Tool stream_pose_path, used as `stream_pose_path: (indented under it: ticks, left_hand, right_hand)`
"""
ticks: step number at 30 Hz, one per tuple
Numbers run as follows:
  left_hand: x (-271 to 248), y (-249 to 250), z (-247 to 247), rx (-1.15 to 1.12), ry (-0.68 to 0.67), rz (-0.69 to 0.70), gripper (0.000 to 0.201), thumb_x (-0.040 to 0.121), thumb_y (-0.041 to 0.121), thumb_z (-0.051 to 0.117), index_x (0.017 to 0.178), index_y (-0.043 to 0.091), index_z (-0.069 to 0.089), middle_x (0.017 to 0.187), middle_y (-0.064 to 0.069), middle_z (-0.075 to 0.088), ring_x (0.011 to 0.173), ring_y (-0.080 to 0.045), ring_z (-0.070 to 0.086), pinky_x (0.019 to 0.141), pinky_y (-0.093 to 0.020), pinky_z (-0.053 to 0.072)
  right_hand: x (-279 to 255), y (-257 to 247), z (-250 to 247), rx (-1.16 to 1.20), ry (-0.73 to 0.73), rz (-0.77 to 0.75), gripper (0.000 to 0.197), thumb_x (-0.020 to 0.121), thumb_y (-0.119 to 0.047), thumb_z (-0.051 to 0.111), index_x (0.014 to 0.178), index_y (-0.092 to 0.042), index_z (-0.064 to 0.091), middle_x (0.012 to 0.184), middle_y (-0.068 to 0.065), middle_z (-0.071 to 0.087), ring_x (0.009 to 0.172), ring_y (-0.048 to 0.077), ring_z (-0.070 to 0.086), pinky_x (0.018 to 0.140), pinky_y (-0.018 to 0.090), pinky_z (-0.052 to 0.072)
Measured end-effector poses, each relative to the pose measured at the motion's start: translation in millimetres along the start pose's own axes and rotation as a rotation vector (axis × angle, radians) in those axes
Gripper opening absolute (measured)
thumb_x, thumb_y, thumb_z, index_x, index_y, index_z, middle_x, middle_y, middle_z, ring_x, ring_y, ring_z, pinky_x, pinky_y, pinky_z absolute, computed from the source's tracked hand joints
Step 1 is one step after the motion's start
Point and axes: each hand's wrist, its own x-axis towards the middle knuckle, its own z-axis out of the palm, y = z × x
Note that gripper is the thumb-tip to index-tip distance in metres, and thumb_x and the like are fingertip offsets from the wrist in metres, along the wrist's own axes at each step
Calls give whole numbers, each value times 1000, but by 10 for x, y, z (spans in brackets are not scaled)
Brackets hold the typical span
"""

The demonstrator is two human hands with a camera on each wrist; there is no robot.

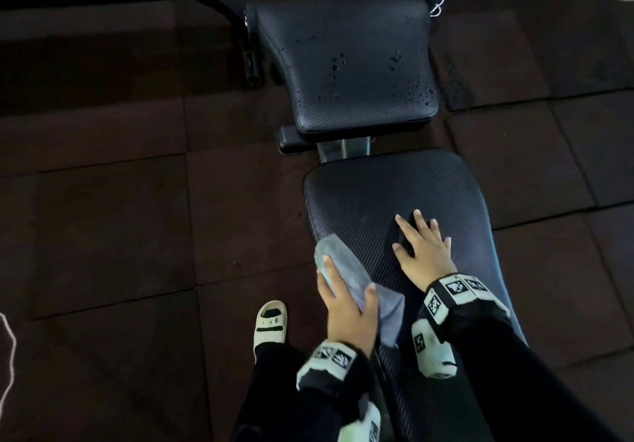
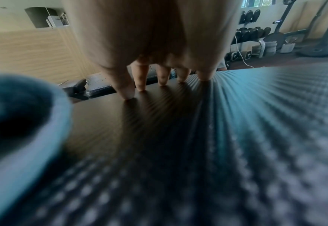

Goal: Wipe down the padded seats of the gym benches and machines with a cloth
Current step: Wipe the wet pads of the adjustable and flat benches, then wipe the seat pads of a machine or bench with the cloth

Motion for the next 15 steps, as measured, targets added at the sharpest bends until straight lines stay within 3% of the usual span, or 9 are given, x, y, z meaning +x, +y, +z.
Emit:
stream_pose_path:
  ticks: [1,3,6,8,10,11,12,14,15]
  left_hand:
    - [-138,22,46,-73,-33,-41,92,82,67,39,150,27,-8,156,-23,2,142,-39,17,114,-36,26]
    - [-270,-28,138,-140,-56,-24,95,75,73,35,147,29,-10,157,-19,-3,145,-34,11,114,-30,22]
    - [-125,-40,152,25,-111,8,117,61,93,19,154,23,3,158,-12,-14,146,-31,3,118,-40,20]
    - [117,-22,111,163,-135,-36,118,58,92,13,153,23,17,157,-17,-16,145,-38,0,118,-42,20]
    - [312,33,-12,177,-138,-38,76,85,73,13,140,32,45,154,-30,-13,137,-59,2,113,-56,26]
    - [396,54,-76,171,-131,-11,55,94,58,25,139,35,46,152,-33,-11,134,-63,6,110,-60,27]
    - [513,56,-137,171,-129,-56,50,98,46,37,146,34,34,154,-30,-11,137,-60,9,112,-59,23]
    - [737,82,-303,175,-147,-137,80,94,36,56,153,24,4,159,-17,1,143,-41,16,115,-46,22]
    - [831,62,-364,127,-170,-165,86,93,33,59,153,21,0,158,-17,11,141,-37,23,113,-43,25]
  right_hand:
    - [-8,-9,3,-12,0,5,57,97,-35,41,148,-37,16,159,-3,-1,145,26,-5,114,51,0]
    - [-15,-30,2,-17,1,8,56,98,-34,40,149,-36,16,159,-3,-1,145,26,-5,114,51,0]
    - [-21,-44,-4,-8,7,9,56,97,-33,40,148,-36,17,159,-3,-1,145,26,-5,114,52,-1]
    - [-21,-43,-10,-9,5,7,56,97,-33,40,149,-35,17,159,-3,-1,145,26,-5,114,52,-1]
    - [-13,-45,-15,-6,4,6,57,97,-33,41,149,-35,17,159,-3,-1,145,26,-5,114,52,0]
    - [-15,-47,-18,-6,-5,7,57,97,-33,41,149,-34,17,159,-2,-1,145,27,-5,114,52,0]
    - [-17,-49,-16,-8,-10,4,57,97,-33,41,149,-34,17,159,-2,-1,145,27,-5,114,53,0]
    - [-21,-51,-10,-5,-3,6,57,97,-32,41,149,-33,17,159,-2,-1,145,26,-5,114,53,0]
    - [-31,-57,-22,-7,-10,12,57,97,-32,40,149,-33,17,159,-3,-2,145,25,-5,114,53,0]
